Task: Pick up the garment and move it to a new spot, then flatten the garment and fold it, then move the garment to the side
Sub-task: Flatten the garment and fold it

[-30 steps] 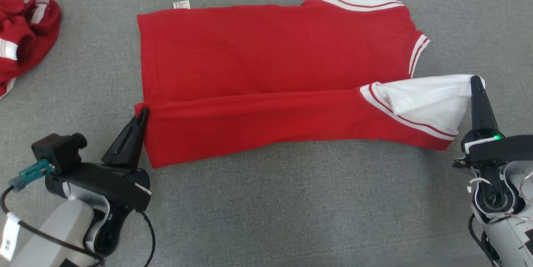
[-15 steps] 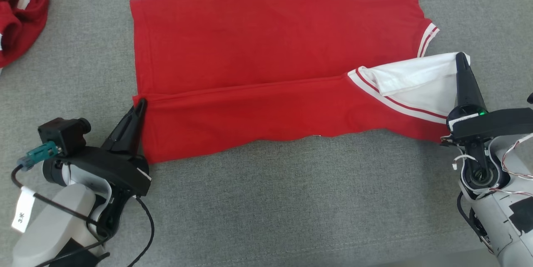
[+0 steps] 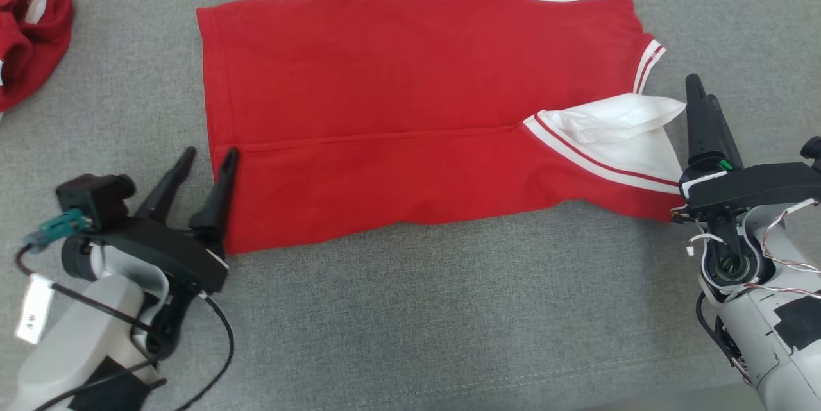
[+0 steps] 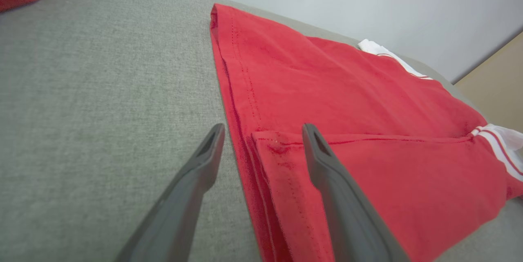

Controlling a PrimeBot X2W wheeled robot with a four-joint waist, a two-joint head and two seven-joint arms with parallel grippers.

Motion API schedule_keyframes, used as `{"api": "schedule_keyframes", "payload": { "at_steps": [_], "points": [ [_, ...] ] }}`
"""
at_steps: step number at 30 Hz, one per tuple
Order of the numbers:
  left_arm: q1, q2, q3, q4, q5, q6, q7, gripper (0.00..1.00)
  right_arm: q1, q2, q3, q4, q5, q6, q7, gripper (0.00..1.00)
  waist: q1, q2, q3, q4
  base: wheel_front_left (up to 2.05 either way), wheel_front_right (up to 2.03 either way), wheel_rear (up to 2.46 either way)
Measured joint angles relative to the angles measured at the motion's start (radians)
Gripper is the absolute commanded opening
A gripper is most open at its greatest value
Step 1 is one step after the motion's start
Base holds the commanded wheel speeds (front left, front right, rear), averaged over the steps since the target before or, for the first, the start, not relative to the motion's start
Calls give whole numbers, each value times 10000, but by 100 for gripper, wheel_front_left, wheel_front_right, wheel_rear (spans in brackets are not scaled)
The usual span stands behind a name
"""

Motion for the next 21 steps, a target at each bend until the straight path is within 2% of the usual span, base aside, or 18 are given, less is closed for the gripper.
{"api": "schedule_keyframes", "payload": {
  "at_steps": [9,19,21],
  "points": [
    [338,136,382,-290,-36,0,-2,100,456,-224,-556,-136,6,0,-23,100,0,0,-442,-9,0,0,0],
    [1598,33,986,-466,422,4,0,100,1770,-291,-757,-662,-1308,0,-23,100,-1,-1,-1173,-61,0,0,0],
    [1826,-69,1108,-591,711,125,0,100,2077,-290,-782,-750,-1772,0,-23,100,-1,-1,-1332,-79,0,0,0]
  ]
}}
